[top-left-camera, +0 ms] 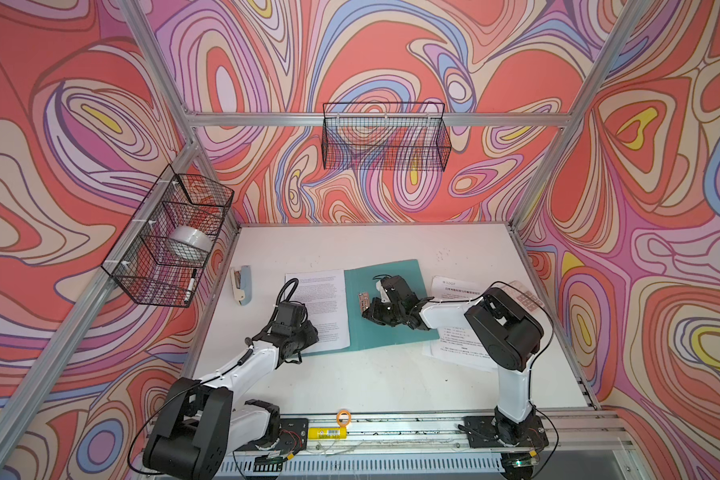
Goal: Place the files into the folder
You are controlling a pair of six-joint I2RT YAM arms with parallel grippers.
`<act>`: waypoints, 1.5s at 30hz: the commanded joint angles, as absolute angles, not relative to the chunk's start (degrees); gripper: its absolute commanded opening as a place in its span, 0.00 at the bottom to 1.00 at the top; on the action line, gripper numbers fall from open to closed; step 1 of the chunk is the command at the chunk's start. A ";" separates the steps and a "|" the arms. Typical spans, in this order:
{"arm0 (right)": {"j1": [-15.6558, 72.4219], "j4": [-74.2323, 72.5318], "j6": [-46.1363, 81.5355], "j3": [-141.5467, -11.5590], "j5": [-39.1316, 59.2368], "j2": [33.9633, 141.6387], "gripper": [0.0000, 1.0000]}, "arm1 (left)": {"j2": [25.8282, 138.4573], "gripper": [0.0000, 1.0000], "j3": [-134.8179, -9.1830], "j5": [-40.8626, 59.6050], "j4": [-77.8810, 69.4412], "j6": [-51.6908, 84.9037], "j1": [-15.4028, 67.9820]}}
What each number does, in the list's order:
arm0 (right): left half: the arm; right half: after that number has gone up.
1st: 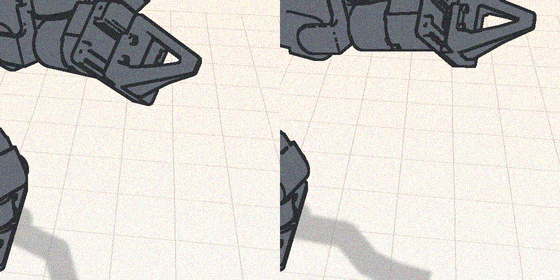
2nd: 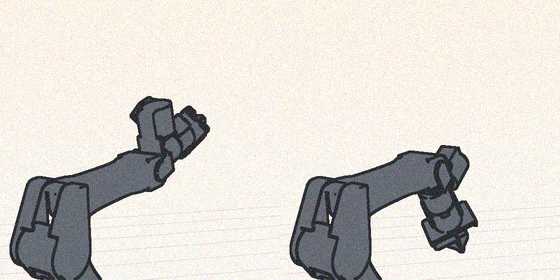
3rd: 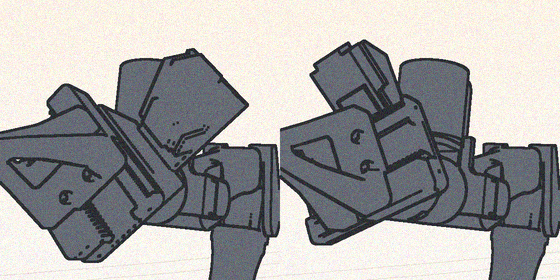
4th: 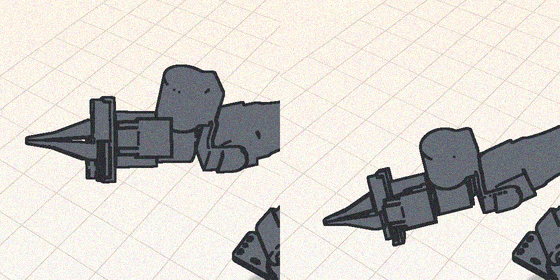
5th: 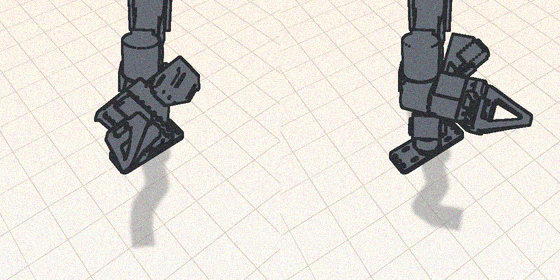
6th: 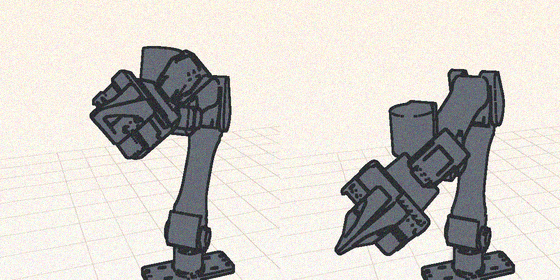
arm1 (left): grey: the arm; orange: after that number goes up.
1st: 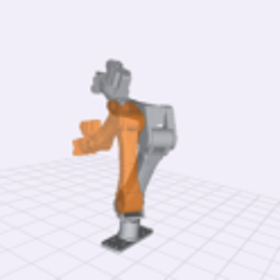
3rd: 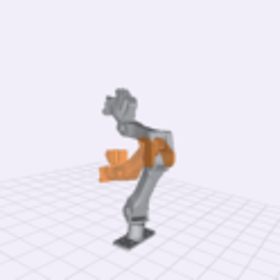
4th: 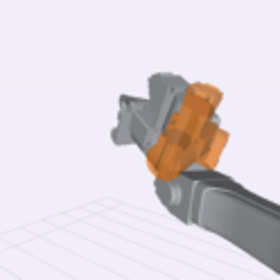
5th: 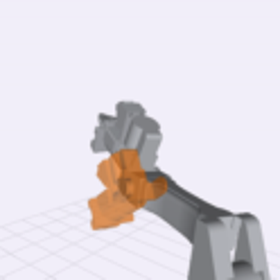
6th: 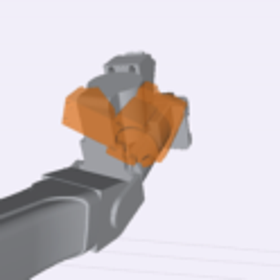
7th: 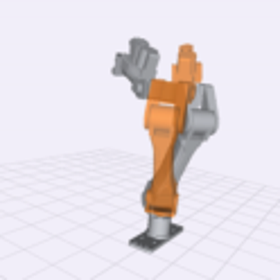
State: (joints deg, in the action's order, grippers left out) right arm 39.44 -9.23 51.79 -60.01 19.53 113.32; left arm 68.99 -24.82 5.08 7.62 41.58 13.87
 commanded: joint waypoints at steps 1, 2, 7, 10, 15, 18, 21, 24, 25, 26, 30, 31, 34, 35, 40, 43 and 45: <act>39.11 -6.25 51.42 -59.83 17.96 114.87 0.00 | 70.04 0.47 -24.61 4.81 10.63 40.97 13.62; 39.07 -5.59 51.33 -59.92 17.69 114.87 0.00 | 70.28 0.47 -24.70 4.69 10.71 40.96 13.62; 38.76 0.24 50.20 -60.86 14.78 115.20 0.00 | 71.25 0.47 -25.31 3.53 11.56 41.41 13.62; 38.58 4.96 49.03 -62.38 12.86 116.46 0.00 | 71.76 0.47 -25.49 3.32 11.58 41.48 13.62; 38.50 13.02 46.28 -65.64 7.54 119.62 0.00 | 72.17 0.46 -25.68 3.10 11.70 41.57 13.62; 38.50 15.82 44.91 -66.51 4.80 121.44 0.00 | 72.11 0.46 -25.58 2.83 11.69 41.74 13.62; 38.43 17.23 44.61 -66.22 3.25 123.20 0.00 | 72.32 0.46 -25.75 2.44 11.87 41.91 13.62; 38.43 17.86 44.93 -65.14 2.26 124.83 0.00 | 72.98 0.46 -26.00 2.10 12.12 42.10 13.62; 38.24 16.70 45.21 -64.07 3.32 124.84 0.00 | 73.17 0.46 -26.10 2.06 12.17 42.01 13.62; 37.93 15.17 45.87 -62.57 4.27 124.30 0.00 | 73.21 0.46 -26.17 2.04 12.22 42.06 13.62; 37.59 17.48 44.89 -62.28 1.89 120.77 0.00 | 73.11 0.46 -26.10 1.44 12.39 42.36 13.62; 37.24 17.83 44.45 -62.32 1.48 119.46 0.00 | 73.04 0.46 -26.10 1.41 12.39 42.36 13.62; 36.12 16.54 44.12 -62.16 3.09 116.19 0.00 | 72.23 0.47 -25.76 1.64 12.24 42.36 13.54; 35.52 14.42 44.70 -61.23 5.27 115.14 0.00 | 72.16 0.47 -25.75 1.60 12.22 42.36 13.54; 34.10 9.84 47.44 -60.52 13.36 112.84 0.00 | 72.82 0.47 -26.06 1.85 12.30 42.20 13.52; 33.84 8.04 48.47 -59.96 15.97 111.74 0.00 | 73.43 0.47 -26.26 2.02 12.26 42.10 13.54; 33.65 6.43 49.52 -59.40 18.32 111.28 0.00 | 73.86 0.47 -26.45 1.94 12.22 42.10 13.51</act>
